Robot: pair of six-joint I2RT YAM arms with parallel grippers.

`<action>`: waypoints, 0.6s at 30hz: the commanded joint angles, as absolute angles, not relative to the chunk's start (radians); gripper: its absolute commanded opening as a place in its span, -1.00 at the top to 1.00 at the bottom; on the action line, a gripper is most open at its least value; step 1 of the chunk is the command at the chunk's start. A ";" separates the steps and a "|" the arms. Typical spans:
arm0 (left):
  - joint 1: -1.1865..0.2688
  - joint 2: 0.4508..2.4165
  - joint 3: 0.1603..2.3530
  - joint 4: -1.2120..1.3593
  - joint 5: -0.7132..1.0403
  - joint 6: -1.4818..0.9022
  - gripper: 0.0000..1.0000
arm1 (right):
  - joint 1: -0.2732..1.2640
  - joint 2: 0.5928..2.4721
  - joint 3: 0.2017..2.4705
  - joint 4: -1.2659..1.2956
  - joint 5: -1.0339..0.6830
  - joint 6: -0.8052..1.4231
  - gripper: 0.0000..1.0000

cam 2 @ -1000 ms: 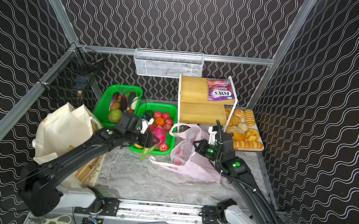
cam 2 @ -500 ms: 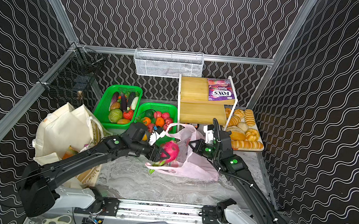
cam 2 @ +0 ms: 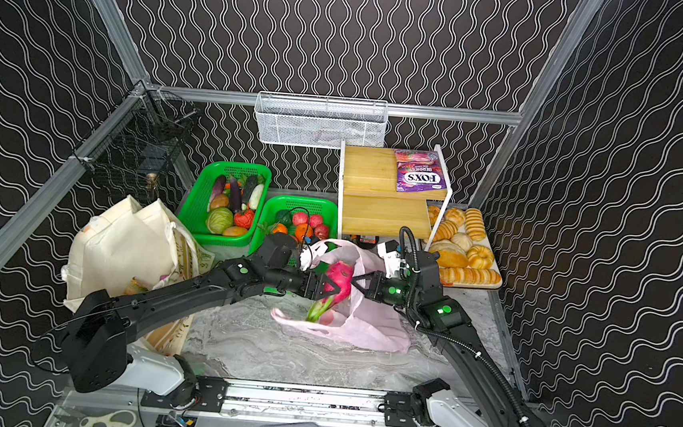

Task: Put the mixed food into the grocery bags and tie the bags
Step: 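Lower the dragon fruit into the pink bag and open the left gripper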

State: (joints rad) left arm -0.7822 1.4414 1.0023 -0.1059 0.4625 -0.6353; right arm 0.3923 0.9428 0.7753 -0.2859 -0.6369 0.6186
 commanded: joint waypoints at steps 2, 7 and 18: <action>-0.781 1.455 0.976 0.050 0.452 -0.819 -0.26 | 0.393 0.938 0.756 -0.192 -0.707 0.615 0.94; -0.782 1.477 0.964 0.120 0.479 -0.934 -0.31 | 0.393 0.947 0.720 -0.134 -0.739 0.626 0.93; -0.782 1.440 0.964 0.058 0.417 -0.905 -0.70 | 0.393 0.908 0.641 0.027 -0.766 0.703 0.94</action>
State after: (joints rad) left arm -0.7826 1.4452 0.9516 0.0620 0.4294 -0.9203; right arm 0.3923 0.9161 0.6533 -0.0811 -0.7319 0.6678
